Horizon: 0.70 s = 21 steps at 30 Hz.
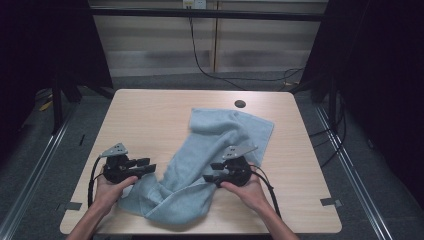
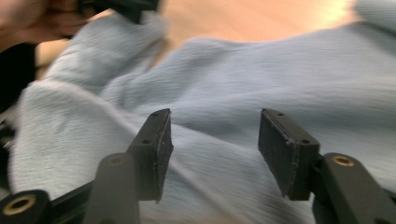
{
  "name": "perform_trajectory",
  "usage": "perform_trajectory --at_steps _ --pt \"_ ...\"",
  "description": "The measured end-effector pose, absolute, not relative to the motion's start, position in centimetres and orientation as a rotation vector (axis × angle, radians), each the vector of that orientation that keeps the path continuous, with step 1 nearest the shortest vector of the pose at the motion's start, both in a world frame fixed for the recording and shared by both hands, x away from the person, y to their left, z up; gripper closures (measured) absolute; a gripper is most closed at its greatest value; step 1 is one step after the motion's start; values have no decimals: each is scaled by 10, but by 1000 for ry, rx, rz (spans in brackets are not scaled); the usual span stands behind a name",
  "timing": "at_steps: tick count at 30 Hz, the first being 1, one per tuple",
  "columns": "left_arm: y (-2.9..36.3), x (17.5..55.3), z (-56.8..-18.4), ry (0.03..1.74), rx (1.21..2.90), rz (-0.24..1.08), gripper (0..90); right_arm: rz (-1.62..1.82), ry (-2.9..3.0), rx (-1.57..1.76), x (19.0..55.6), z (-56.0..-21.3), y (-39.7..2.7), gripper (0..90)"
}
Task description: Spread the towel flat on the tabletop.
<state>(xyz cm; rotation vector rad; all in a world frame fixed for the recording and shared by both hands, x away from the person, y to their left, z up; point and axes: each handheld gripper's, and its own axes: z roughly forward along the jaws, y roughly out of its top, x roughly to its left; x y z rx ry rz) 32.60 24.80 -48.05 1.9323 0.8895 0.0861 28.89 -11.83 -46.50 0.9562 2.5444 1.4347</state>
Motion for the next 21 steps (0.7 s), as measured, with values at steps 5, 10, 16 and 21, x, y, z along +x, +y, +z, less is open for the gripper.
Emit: perform_trajectory --at_steps 5,10,16,21 --pt "245 327 -486 890 1951 82 530 1408 2634 900 284 -477 -98 417" --pt "250 327 -485 896 1934 90 529 1313 2595 925 282 -481 -100 873" --pt "260 327 -483 941 1877 122 556 1359 2480 979 266 -461 -139 883" --pt "261 324 -481 925 1895 157 706 1301 2395 1083 250 -460 -186 882"
